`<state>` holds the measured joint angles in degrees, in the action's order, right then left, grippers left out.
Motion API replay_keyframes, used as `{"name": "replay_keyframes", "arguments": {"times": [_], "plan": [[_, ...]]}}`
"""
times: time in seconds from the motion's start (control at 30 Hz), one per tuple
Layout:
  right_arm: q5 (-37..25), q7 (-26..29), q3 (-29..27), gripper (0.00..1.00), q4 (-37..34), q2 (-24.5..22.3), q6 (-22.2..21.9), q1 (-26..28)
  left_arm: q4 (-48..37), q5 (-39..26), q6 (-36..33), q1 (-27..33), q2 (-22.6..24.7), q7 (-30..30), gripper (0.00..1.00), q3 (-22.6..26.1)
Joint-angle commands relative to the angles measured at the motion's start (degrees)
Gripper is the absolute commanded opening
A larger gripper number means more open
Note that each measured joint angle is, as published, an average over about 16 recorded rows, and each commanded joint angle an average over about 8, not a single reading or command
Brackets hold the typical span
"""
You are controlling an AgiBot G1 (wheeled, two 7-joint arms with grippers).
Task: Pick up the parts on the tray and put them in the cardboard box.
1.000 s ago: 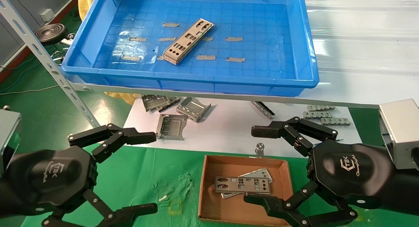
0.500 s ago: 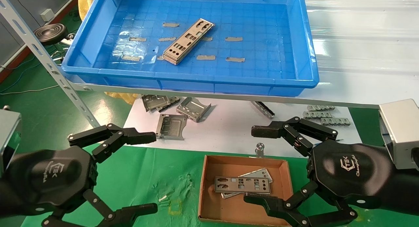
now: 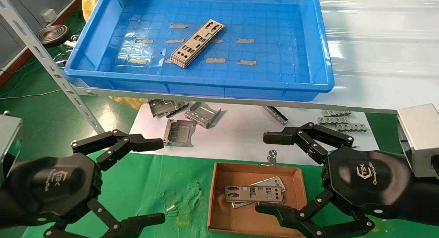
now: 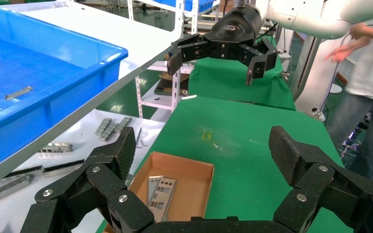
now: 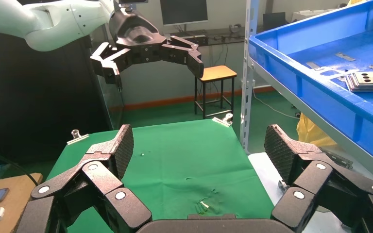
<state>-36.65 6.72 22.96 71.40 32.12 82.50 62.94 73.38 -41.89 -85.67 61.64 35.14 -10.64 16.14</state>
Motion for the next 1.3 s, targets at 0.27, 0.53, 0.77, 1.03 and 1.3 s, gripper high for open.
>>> {"name": "replay_keyframes", "arguments": {"times": [0.27,0.53,0.77,1.03,1.3], "plan": [[0.0,0.0,0.0,1.0,0.0,0.0,0.0,0.0,0.0,0.0,0.0,0.0,0.0,0.0,1.0,0.0],[0.0,0.0,0.0,1.0,0.0,0.0,0.0,0.0,0.0,0.0,0.0,0.0,0.0,0.0,1.0,0.0],[0.0,0.0,0.0,1.0,0.0,0.0,0.0,0.0,0.0,0.0,0.0,0.0,0.0,0.0,1.0,0.0],[0.0,0.0,0.0,1.0,0.0,0.0,0.0,0.0,0.0,0.0,0.0,0.0,0.0,0.0,1.0,0.0],[0.0,0.0,0.0,1.0,0.0,0.0,0.0,0.0,0.0,0.0,0.0,0.0,0.0,0.0,1.0,0.0]]}}
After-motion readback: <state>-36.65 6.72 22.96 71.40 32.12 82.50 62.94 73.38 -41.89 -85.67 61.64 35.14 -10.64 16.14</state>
